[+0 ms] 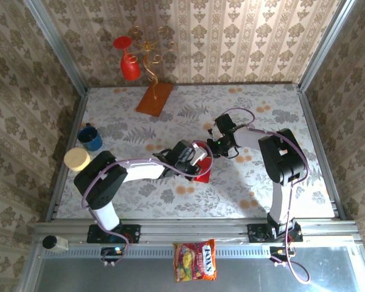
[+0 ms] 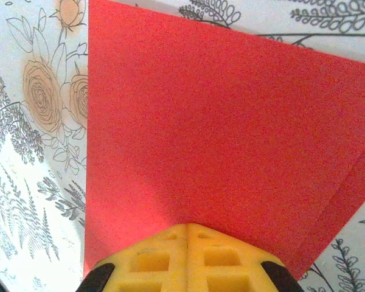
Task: Fold a paper plane with a square sheet of paper (pick it up from the middle)
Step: Fold the triangle a second time at the center of the table.
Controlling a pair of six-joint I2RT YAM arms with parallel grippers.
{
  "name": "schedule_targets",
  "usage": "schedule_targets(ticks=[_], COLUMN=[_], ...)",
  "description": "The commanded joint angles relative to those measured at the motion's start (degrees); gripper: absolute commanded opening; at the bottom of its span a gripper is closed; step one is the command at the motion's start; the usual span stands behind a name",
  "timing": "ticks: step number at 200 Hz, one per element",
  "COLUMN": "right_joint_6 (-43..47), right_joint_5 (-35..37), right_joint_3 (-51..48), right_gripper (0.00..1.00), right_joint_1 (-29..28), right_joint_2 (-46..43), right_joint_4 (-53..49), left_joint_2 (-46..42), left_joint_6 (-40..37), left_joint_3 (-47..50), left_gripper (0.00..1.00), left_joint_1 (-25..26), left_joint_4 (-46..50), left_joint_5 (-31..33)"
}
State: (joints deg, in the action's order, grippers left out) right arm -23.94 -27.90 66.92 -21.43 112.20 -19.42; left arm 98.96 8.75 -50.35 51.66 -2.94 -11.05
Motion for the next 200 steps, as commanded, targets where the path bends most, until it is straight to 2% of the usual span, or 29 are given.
schedule_targets(ticks=[1, 92, 200], right_joint_6=[3.1, 6.8, 6.6], right_joint_5=[0.8, -1.2, -0.4], right_joint_3=[-0.4, 0.1, -0.3], right_gripper=[0.00, 0.00, 0.00], right_joint_1=[-0.2, -1.7, -1.6], right_joint_2=[2.8, 3.6, 4.1], right_joint_4=[-3.2, -4.7, -4.6], left_joint_2=[0.3, 1.4, 0.8], left_joint_6=[-2.3, -3.8, -1.8], left_joint_3=[-2.1, -3.8, 1.0], left_gripper=[0.00, 0.00, 0.00], left_joint_1=[-1.6, -3.6, -4.0], left_joint_4=[1.7, 2.8, -0.9], left_joint_5=[-0.9, -2.4, 0.7])
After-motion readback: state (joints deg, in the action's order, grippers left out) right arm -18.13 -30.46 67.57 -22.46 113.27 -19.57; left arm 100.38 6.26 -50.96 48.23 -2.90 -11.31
